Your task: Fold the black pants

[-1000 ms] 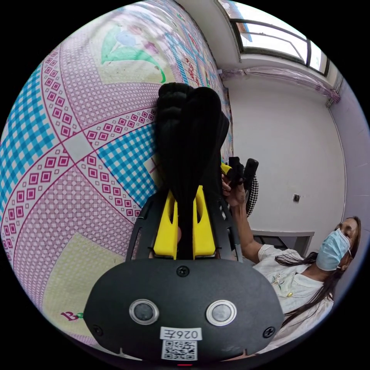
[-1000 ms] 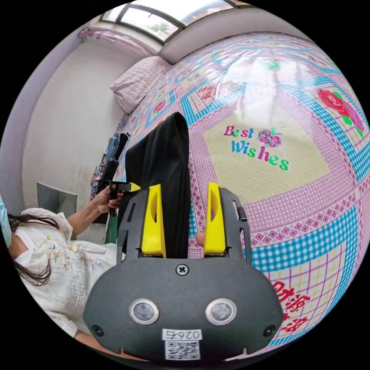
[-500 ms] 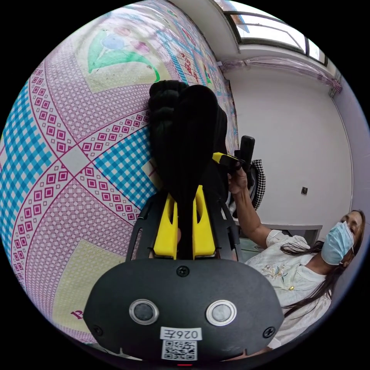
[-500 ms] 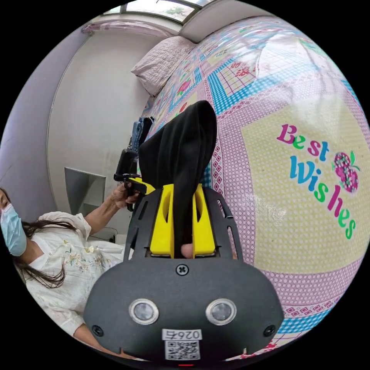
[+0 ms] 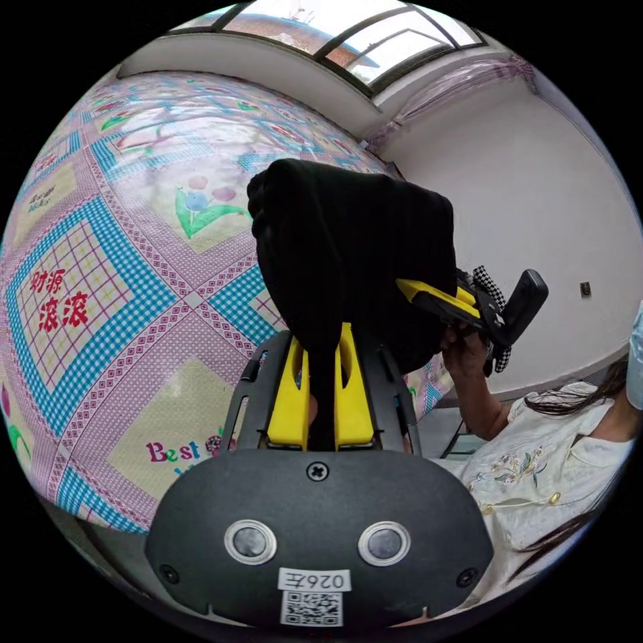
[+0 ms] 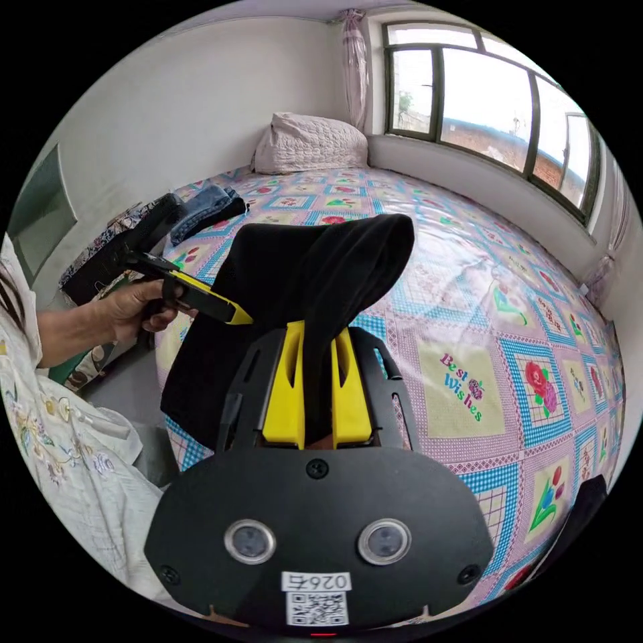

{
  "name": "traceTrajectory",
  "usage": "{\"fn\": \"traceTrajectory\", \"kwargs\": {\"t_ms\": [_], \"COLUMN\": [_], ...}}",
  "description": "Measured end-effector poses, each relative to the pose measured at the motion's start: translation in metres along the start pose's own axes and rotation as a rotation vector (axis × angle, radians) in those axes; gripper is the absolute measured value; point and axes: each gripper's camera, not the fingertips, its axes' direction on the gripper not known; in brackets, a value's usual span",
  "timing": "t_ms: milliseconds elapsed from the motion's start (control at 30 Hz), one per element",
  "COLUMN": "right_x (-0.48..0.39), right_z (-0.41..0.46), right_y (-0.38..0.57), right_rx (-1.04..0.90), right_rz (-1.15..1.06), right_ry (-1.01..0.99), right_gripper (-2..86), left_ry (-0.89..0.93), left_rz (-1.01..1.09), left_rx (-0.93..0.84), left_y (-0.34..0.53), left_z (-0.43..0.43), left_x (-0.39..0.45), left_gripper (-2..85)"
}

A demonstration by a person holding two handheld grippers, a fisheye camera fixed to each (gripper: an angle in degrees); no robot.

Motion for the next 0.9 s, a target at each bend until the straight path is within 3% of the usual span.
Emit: {"fn": "traceTrajectory", "kwargs": {"t_ms": [233,533,733,833,900], "right_x": [-0.059,-0.199,-0.282,-0.287,-0.277], "right_z": [0.049,0.209,0.368,0.472,0.557], "right_y": [-0.034,-0.191,-0.307,-0.351,-0.365], "right_rx": [0.145,0.256,0.23,0.148,0.043], "right_rz": [0.011,-0.091,0.012,0.212,0.39], "right_ry": [-0.18,-0.511,-0.715,-0.8,-0.744], "right_gripper": [1.8,1.7,1.9,2.5,3.3], "left_ry": [-0.16,-0.392,-0.624,-0.698,-0.67], "left_rz": [-0.009,-0.118,-0.123,-0.117,-0.139], "left_rx": [0.172,0.431,0.336,0.233,0.135], "left_y": [0.067,0.159,0.143,0.102,0.073], "left_z": [-0.147,-0.399,-0.547,-0.576,-0.572], "left_x": [0.011,-0.072,-0.148,-0.203,-0.248], "left_gripper": [5.9,5.8,5.9,6.0,6.1]}}
